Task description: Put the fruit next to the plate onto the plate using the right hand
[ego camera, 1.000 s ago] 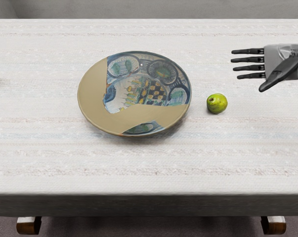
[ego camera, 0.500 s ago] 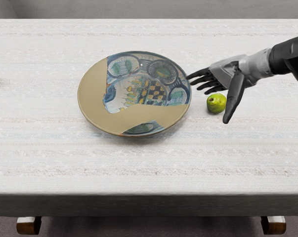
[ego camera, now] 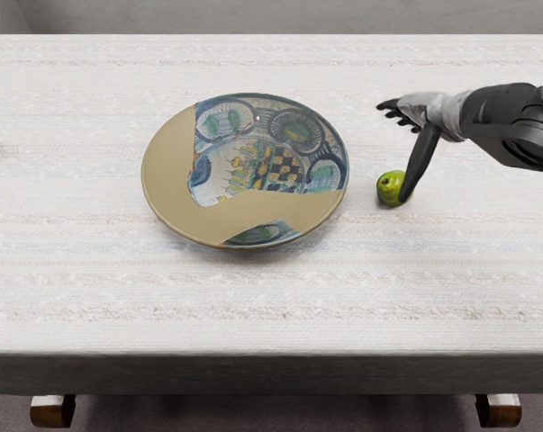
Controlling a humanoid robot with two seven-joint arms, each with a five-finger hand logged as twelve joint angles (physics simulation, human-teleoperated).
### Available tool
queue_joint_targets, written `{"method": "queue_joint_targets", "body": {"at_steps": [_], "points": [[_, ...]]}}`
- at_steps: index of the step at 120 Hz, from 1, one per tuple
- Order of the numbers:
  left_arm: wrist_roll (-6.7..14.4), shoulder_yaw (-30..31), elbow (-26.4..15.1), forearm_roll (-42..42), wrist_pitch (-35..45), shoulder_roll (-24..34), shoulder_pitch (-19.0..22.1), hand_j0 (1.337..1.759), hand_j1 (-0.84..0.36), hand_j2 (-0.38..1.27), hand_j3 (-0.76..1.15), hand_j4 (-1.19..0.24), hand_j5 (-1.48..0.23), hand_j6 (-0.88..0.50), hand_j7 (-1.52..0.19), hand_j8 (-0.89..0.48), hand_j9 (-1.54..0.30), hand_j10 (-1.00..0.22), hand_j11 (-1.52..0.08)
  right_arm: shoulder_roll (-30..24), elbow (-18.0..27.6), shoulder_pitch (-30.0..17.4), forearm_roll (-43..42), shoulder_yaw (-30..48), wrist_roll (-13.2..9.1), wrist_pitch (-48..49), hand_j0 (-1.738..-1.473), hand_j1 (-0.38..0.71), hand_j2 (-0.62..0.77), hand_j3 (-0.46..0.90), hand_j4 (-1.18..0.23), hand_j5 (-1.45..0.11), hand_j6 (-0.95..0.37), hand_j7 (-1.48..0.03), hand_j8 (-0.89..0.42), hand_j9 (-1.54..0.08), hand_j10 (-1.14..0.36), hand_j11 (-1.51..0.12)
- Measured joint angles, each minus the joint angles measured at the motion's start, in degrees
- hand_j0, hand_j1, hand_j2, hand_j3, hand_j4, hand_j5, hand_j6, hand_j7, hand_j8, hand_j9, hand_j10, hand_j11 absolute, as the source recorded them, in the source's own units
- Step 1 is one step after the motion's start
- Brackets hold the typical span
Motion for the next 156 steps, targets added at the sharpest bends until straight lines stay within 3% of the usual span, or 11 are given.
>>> {"method": "queue_joint_targets", "body": {"at_steps": [75, 130, 156], "points": [[0.0, 0.0, 0.0, -0.02, 0.0, 0.0, 0.0, 1.658, 0.35, 0.0, 0.0, 0.0, 0.0, 0.0, 0.0, 0.0, 0.0, 0.0, 0.0, 8.3, -0.35, -0.29, -5.7, -15.19, 0.0, -23.66, -1.658, -0.3, -0.01, 0.0, -0.04, -0.06, -0.05, -0.05, -0.04, -0.06, -0.04, -0.06], [0.0, 0.0, 0.0, -0.02, 0.0, 0.0, 0.0, 1.658, 0.35, 0.0, 0.0, 0.0, 0.0, 0.0, 0.0, 0.0, 0.0, 0.0, 0.0, 12.29, -3.0, -4.41, -12.03, -17.24, 0.0, -28.94, -1.658, -0.19, -0.03, 0.0, -0.13, -0.17, -0.14, -0.17, -0.14, -0.17, -0.13, -0.17], [0.0, 0.0, 0.0, -0.02, 0.0, 0.0, 0.0, 1.658, 0.35, 0.0, 0.0, 0.0, 0.0, 0.0, 0.0, 0.0, 0.0, 0.0, 0.0, 15.88, -6.46, -5.95, -12.72, -17.32, 0.0, -29.24, -1.658, -0.14, -0.03, 0.0, -0.18, -0.23, -0.18, -0.23, -0.18, -0.23, -0.17, -0.23]]}}
